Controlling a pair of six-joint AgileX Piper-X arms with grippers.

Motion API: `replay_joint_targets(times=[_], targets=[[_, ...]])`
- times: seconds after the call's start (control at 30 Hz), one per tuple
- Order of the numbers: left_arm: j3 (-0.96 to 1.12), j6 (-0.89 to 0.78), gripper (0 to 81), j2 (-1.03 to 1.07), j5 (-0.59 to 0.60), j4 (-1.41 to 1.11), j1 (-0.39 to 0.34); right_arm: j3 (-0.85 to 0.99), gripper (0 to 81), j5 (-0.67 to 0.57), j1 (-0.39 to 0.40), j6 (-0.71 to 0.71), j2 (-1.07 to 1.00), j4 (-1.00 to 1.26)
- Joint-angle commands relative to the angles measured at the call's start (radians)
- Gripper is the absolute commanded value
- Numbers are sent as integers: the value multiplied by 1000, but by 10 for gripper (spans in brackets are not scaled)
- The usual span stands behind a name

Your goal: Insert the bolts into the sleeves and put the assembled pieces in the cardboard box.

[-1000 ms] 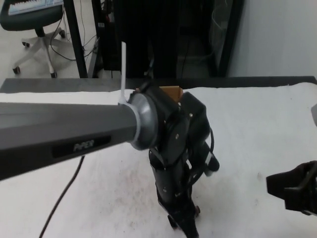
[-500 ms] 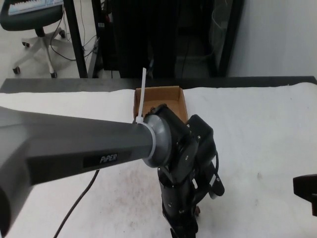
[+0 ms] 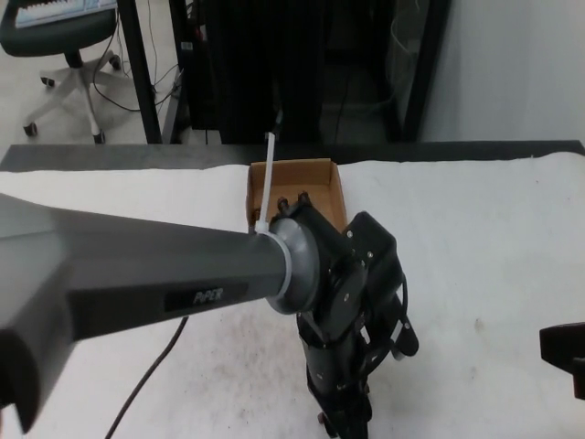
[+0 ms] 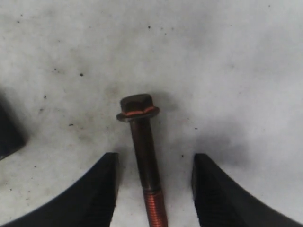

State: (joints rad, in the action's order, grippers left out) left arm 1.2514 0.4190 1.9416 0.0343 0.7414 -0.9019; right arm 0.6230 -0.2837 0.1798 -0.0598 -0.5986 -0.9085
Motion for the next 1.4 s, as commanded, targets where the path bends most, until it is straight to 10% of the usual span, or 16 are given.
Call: replay_joint_targets(times=[0.0,0.73,1.0,1.37], targets=[[5,-8,460,25,-18,-4,-5,1,8,-11,-4,7,6,-3],[45,-12,457,51,-26,-94,-5,1,8,-38,-4,11,6,-3],[45,-27,3,51,-28,-60,6,1,8,-38,-4,16,6,-3],[45,-119,3,-42,-34,-53,6,1,8,-38,-4,31,6,-3]])
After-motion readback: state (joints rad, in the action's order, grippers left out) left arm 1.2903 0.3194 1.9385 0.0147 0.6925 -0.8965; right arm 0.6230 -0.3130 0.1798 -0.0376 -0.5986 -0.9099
